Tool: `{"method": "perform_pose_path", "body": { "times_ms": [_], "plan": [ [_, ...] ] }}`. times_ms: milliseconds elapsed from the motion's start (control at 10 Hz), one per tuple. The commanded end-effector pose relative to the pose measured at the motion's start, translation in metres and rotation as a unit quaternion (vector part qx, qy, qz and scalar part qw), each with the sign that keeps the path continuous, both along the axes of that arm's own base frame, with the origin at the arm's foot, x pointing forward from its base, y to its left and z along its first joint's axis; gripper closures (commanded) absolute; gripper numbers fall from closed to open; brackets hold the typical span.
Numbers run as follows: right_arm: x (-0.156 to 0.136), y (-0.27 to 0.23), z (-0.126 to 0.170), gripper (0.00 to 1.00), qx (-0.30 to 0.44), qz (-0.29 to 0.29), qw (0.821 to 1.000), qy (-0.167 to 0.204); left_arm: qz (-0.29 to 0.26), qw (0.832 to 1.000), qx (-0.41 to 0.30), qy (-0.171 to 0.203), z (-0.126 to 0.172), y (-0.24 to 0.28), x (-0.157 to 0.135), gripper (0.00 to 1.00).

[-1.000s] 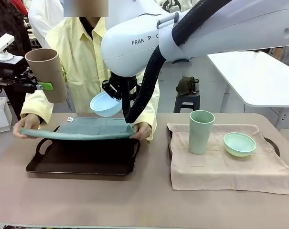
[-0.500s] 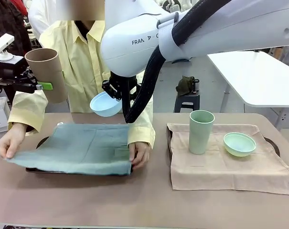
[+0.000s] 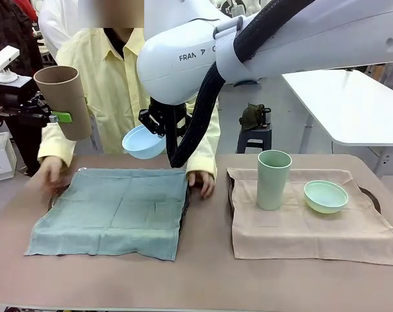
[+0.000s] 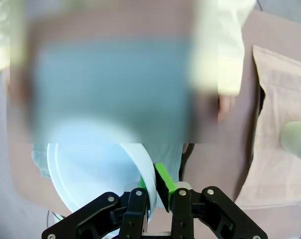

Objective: Set up a tray with a mat and arrange the tableware.
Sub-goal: Place the Picnic Bowl and Reusable plastic cup back onto the Handle tray in front of the human's position.

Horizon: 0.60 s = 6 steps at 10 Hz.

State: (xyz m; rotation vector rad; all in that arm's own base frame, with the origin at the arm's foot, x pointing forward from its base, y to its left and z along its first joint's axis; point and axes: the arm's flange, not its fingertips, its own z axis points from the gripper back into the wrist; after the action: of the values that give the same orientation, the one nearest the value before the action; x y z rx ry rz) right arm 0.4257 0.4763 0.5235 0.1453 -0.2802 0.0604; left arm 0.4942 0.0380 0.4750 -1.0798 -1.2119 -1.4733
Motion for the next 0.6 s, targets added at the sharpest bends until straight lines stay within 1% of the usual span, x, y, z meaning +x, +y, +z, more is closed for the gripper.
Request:
{"method": "perform_pose_path", "body": {
  "times_ms": [0,500],
  "plan": [
    [-0.0001,0.0011,0.0013,0.93,-0.007,-0.001,1.000,-0.002,-0.002,1.000,-0.002,-0.011,0.0031,-0.0004,-0.0006,0.65],
    [-0.0001,0.0011,0.0013,0.93,-0.007,-0.001,1.000,-0.002,-0.002,1.000,-0.002,-0.011,0.0031,-0.0004,-0.0006,0.65]
  ]
}}
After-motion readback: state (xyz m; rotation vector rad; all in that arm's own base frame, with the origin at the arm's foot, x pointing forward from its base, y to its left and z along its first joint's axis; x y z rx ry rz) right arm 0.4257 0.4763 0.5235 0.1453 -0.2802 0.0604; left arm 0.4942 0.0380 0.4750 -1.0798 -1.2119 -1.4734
